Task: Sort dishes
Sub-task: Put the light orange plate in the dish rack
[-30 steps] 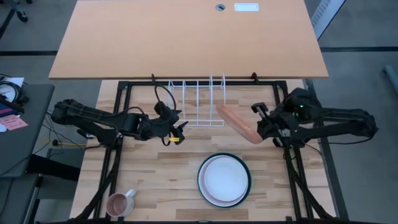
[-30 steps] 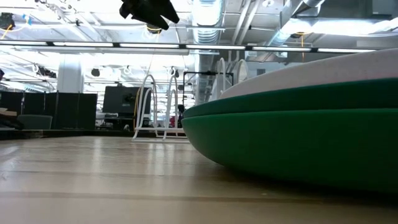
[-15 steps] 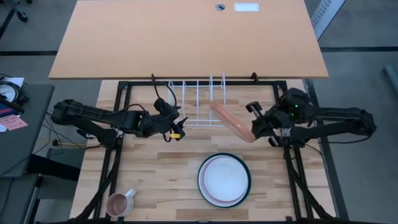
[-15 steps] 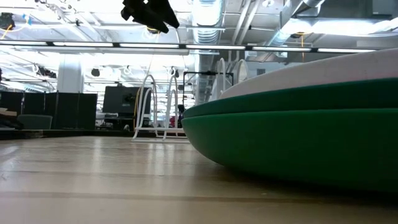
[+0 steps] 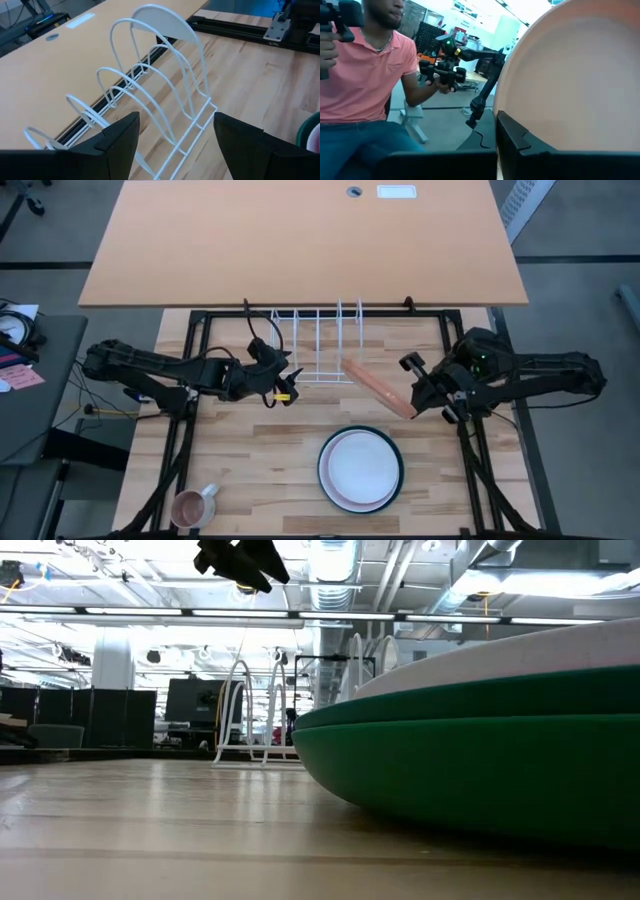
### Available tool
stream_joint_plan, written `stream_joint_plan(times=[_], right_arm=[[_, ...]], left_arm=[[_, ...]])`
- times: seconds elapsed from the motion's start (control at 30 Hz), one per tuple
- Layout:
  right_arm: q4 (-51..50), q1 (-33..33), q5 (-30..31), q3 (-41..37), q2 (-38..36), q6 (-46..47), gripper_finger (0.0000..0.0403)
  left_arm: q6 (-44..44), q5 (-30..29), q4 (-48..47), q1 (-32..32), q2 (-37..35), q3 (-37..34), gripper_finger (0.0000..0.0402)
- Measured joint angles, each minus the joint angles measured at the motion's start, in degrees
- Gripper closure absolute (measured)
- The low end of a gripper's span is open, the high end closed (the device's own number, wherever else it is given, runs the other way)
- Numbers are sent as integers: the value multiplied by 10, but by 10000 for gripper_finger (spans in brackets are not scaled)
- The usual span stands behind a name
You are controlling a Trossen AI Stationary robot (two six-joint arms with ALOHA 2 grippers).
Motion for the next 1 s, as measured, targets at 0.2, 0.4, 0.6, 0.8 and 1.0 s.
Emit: stream_joint_plan(times=[0.2, 0.4, 0.6, 0.8, 1.0], right_arm=[[1, 8, 0, 0, 0, -3, 403], [0, 6, 1, 0, 0, -4, 403], [-25, 6, 46, 0, 0, -7, 403], [-69, 6, 113, 0, 0, -43, 403], [-94, 6, 243, 0, 0, -65, 403]], left_arm=[[-8, 1, 0, 0, 0, 0, 153], [-14, 15, -1, -1, 0, 0, 153], [-14, 15, -2, -1, 0, 0, 153], [-14, 15, -1, -1, 0, 0, 153], [-14, 15, -3, -1, 0, 0, 153]])
